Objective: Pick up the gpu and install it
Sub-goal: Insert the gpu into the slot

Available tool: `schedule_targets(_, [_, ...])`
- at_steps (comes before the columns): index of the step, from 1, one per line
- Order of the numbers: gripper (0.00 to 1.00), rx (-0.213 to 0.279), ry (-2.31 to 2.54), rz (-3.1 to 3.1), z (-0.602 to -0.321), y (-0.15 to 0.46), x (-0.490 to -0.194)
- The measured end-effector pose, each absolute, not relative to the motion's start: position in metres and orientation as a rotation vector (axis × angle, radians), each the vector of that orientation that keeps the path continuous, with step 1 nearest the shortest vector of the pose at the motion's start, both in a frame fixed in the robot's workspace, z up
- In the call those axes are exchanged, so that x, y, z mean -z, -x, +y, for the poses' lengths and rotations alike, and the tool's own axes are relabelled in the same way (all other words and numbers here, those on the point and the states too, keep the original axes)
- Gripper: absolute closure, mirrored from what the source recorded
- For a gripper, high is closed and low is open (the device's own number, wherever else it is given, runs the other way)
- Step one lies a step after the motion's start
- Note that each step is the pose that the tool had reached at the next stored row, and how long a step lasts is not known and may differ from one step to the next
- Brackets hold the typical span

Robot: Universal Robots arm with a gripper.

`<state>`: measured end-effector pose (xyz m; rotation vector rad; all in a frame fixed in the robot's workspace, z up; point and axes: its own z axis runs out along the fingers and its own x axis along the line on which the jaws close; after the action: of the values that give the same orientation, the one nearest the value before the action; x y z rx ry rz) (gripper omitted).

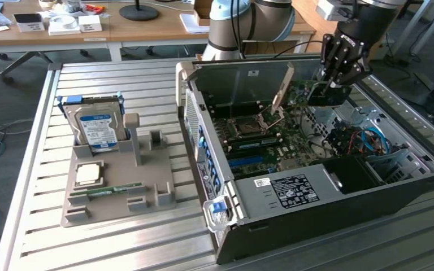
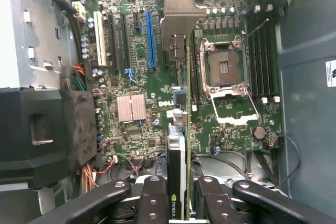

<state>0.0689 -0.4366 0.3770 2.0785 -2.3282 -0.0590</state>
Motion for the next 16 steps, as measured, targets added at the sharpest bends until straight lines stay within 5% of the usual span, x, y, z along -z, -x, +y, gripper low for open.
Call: schedule_targets(16, [0.73,0.059,-2.090,-2.317,-0.4366,-0.0689,-0.3770])
